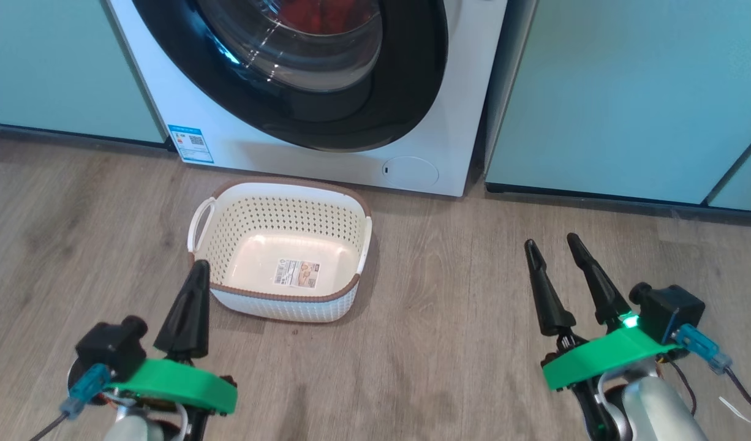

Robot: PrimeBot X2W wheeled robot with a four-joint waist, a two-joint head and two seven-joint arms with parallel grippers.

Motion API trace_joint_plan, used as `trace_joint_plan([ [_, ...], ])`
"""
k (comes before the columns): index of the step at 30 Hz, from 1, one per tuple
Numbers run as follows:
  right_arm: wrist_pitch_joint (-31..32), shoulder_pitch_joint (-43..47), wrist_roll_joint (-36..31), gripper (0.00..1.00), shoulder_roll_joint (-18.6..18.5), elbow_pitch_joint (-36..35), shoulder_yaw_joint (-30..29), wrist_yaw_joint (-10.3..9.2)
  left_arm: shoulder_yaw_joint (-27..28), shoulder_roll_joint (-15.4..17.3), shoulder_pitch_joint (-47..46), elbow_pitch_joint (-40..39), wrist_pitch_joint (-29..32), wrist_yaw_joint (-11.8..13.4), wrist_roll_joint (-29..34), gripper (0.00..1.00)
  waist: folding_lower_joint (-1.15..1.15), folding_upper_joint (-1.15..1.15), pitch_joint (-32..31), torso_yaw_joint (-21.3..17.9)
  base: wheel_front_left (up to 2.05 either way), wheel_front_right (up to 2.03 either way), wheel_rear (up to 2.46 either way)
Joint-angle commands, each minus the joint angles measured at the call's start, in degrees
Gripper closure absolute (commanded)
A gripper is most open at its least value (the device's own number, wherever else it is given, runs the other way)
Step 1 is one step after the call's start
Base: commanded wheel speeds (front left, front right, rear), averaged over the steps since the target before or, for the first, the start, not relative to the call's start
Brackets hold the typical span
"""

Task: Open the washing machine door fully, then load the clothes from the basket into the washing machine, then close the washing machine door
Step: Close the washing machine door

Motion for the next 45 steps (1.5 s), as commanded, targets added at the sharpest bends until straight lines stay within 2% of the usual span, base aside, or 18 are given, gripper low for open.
trace_joint_plan([
  [1,-0.37,-2.1,-0.13,0.0,0.31,-1.91,1.49,0.0,1.78,-0.25,-2.12,-1.94,-0.71,-0.43,1.09,1.0,0.0,0.0,0.05,-0.17,0.0,0.0,0.0],
  [4,-0.37,-2.15,0.09,0.0,0.31,-1.95,1.56,0.0,1.43,-0.49,-1.57,-1.66,-0.71,-0.77,2.41,1.0,0.0,0.0,0.13,-0.4,0.0,0.0,0.0],
  [5,-0.37,-2.15,0.15,0.0,0.31,-1.96,1.58,0.0,1.36,-0.52,-1.43,-1.57,-0.71,-0.82,2.4,0.86,0.0,0.0,0.15,-0.47,0.0,0.0,0.0],
  [6,-0.37,-2.16,0.2,0.0,0.31,-1.97,1.64,0.0,1.21,-0.53,-1.32,-1.45,-0.71,-0.85,2.48,0.6,0.0,0.0,0.19,-0.56,0.0,0.0,0.0],
  [7,-0.37,-2.21,0.29,0.0,0.31,-1.98,1.7,0.0,0.96,-0.54,-1.22,-1.22,-0.72,-0.87,2.62,0.27,0.0,0.0,0.22,-0.63,0.0,0.0,0.0],
  [8,-0.37,-2.27,0.47,0.0,0.31,-2.01,1.82,0.0,0.6,-0.55,-1.13,-0.86,-0.72,-0.9,2.57,0.0,0.0,0.0,0.23,-0.69,0.0,0.0,0.0],
  [38,-0.37,-2.29,0.08,0.0,0.31,-2.92,0.97,0.0,-1.97,-0.57,-1.5,0.36,-0.72,-0.99,5.68,0.0,0.0,0.0,0.95,-1.41,0.0,0.0,0.0],
  [39,-0.37,-2.35,-0.02,0.05,0.31,-2.96,1.05,0.0,-2.12,-0.57,-1.62,0.34,-0.72,-0.99,5.72,0.0,0.0,0.0,1.31,-1.36,0.0,0.0,0.0],
  [40,-0.37,-2.51,0.07,0.45,0.31,-3.08,1.02,0.0,-2.36,-0.57,-1.81,0.34,-0.72,-1.0,5.83,0.0,0.0,0.0,1.74,-1.29,0.0,0.0,0.0],
  [42,-0.37,-2.93,0.61,1.0,0.31,-3.37,0.7,0.0,-3.04,-0.57,-2.3,0.34,-0.72,-1.0,6.59,0.0,0.0,0.0,2.69,-1.1,0.0,0.0,0.0],
  [45,-0.37,-3.82,0.31,1.0,0.31,-4.08,0.1,0.0,-3.55,-0.57,-3.14,-0.05,-0.72,-1.0,6.89,0.0,0.0,0.0,4.52,-0.76,0.0,0.0,0.0],
])
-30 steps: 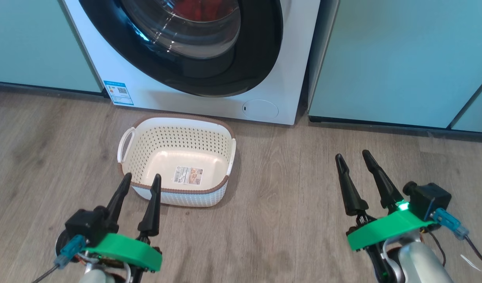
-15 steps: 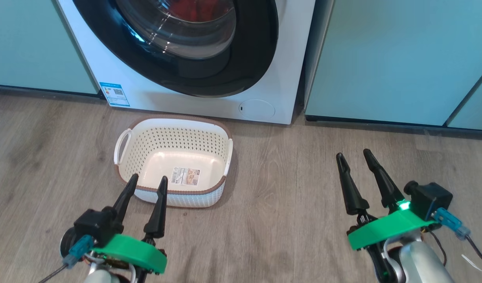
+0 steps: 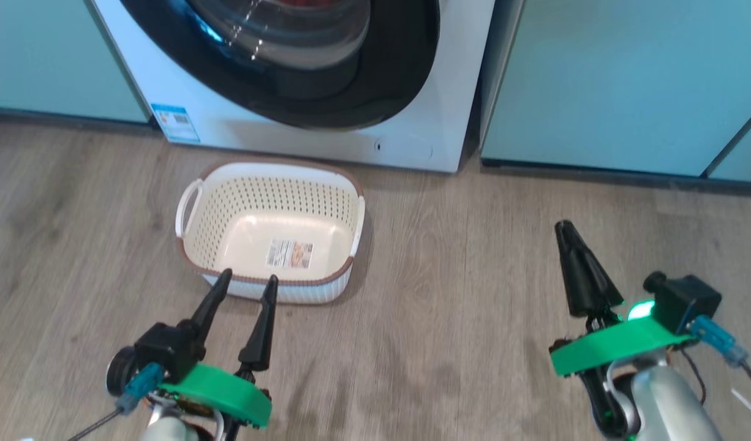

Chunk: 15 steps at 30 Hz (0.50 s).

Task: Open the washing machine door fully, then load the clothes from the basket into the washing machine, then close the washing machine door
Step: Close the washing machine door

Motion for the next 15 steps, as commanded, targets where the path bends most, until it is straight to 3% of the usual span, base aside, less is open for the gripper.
trace_joint_plan([
  [1,-0.37,-3.54,-0.56,1.0,0.29,-2.59,1.08,0.0,1.53,0.1,-3.34,-2.23,-0.72,-0.05,0.2,0.0,0.0,0.0,1.85,0.44,0.0,0.0,0.0],
  [10,-0.37,-11.34,-4.09,1.0,0.22,-4.67,2.63,0.0,0.07,0.09,-8.18,-3.55,-0.72,-0.05,-0.54,0.0,0.0,0.0,10.88,2.83,0.0,0.0,0.0],
  [15,-0.37,-19.51,-4.49,1.0,-1.78,-4.9,6.14,0.0,-0.41,0.09,-11.37,-4.55,-0.72,-0.05,-1.46,0.0,0.0,0.0,16.22,4.89,0.0,0.0,0.0],
])
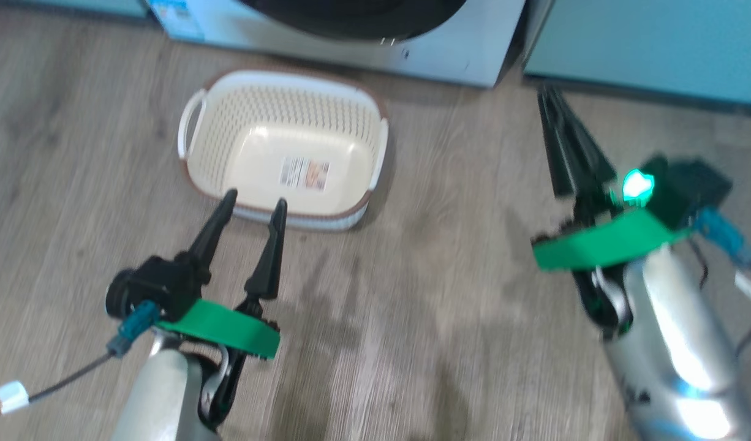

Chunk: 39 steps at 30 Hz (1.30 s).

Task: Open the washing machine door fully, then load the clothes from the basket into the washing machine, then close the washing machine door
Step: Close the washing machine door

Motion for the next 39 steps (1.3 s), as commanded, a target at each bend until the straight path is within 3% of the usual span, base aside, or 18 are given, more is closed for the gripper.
trace_joint_plan([
  [1,-0.37,-4.41,-0.04,1.0,-1.23,-1.68,2.8,0.0,1.33,0.26,-2.31,-2.48,-0.72,-0.05,-0.55,0.0,0.0,0.0,4.21,2.19,0.0,0.0,0.0],
  [11,-0.37,-23.39,-0.23,1.0,-9.31,6.1,11.62,0.0,-1.03,0.26,-6.94,-3.87,-0.72,0.33,-1.94,0.0,0.0,0.0,12.28,5.74,0.0,0.0,0.0],
  [18,-0.37,-35.23,0.45,1.0,-12.21,15.5,14.43,0.0,-2.87,0.26,-9.05,-4.77,-0.72,1.34,-3.69,0.0,0.0,0.0,16.0,8.38,0.0,0.0,0.0],
  [25,-0.37,-43.69,-0.34,1.0,-12.3,23.49,14.31,0.0,-3.61,0.26,-9.7,-5.19,-0.72,1.9,-4.27,0.0,0.0,0.0,17.5,9.89,0.0,0.0,0.0],
  [39,-0.37,-55.42,-3.27,1.0,-9.24,37.07,5.62,0.0,-3.99,0.26,-10.6,-5.19,-0.72,2.36,-6.46,0.0,0.0,0.0,21.19,10.1,0.0,0.0,0.0],
])
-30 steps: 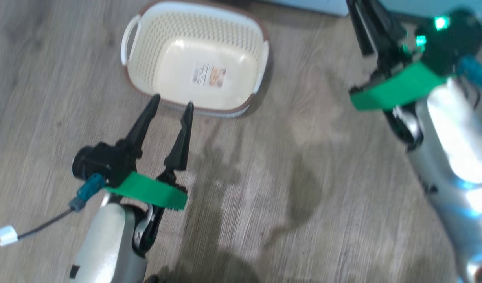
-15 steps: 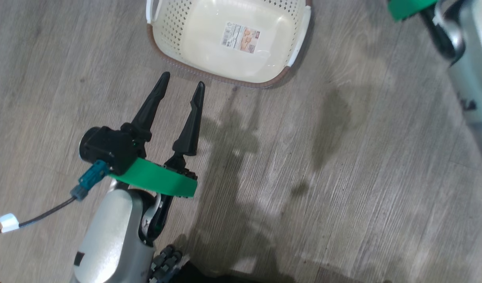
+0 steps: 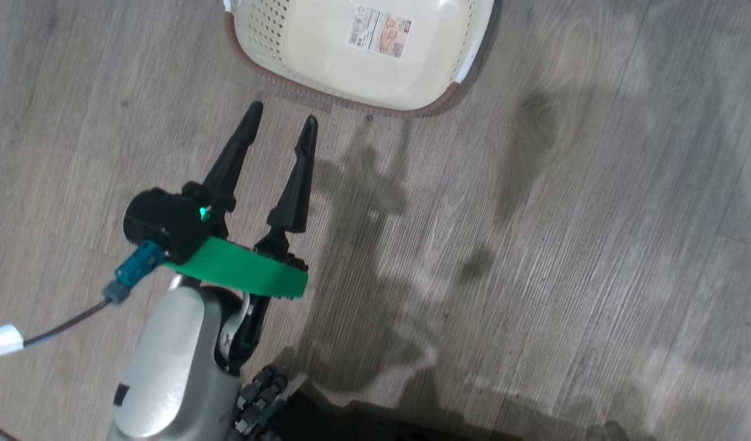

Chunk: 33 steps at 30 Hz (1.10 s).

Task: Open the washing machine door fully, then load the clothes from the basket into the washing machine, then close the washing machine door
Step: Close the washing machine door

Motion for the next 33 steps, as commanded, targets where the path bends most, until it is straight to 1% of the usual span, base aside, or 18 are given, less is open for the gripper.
trace_joint_plan([
  [1,-0.34,-3.35,-1.22,1.0,1.53,0.22,-0.86,-0.03,1.41,0.79,-1.06,-1.78,-0.55,0.22,-0.51,0.0,0.0,0.0,1.04,0.24,0.0,0.0,0.0],
  [10,-0.34,-10.88,-4.14,1.0,1.33,5.92,-0.82,-0.03,0.89,0.78,-2.18,-1.39,-0.55,0.26,-1.54,0.0,0.0,0.0,3.27,1.14,0.0,0.0,0.0],
  [14,-0.34,-14.3,-5.24,1.0,1.2,8.94,-1.97,-0.03,0.6,0.78,-2.67,-1.4,-0.55,0.4,-2.0,0.0,0.0,0.0,3.88,1.59,0.0,0.0,0.0],
  [17,-0.34,-16.58,-7.74,1.0,0.66,10.85,-3.04,-0.03,0.28,0.78,-3.01,-1.33,-0.55,0.52,-2.32,0.0,0.0,0.0,4.1,1.94,0.0,0.0,0.0],
  [20,-0.34,-17.84,-9.16,1.0,1.21,12.34,-4.84,-0.03,-0.03,0.78,-3.15,-1.35,-0.55,0.71,-2.6,0.0,0.0,0.0,4.13,2.15,0.0,0.0,0.0],
  [24,-0.34,-17.03,-10.64,1.0,2.04,12.16,-6.79,-0.03,-0.11,0.78,-3.0,-0.95,-0.55,0.72,-2.55,0.0,0.0,0.0,3.31,2.04,0.0,0.0,0.0],
  [28,-0.34,-13.59,-11.06,1.0,2.71,10.92,-7.81,-0.03,0.53,0.78,-2.77,-0.66,-0.55,0.6,-1.81,0.0,0.0,0.0,1.13,1.26,0.0,0.0,0.0],
  [33,-0.34,-7.61,-10.83,1.0,2.88,8.13,-5.05,-0.03,1.82,0.78,-2.38,-0.3,-0.55,0.32,-0.4,0.0,0.0,0.0,-3.0,-0.42,0.0,0.0,0.0],
])
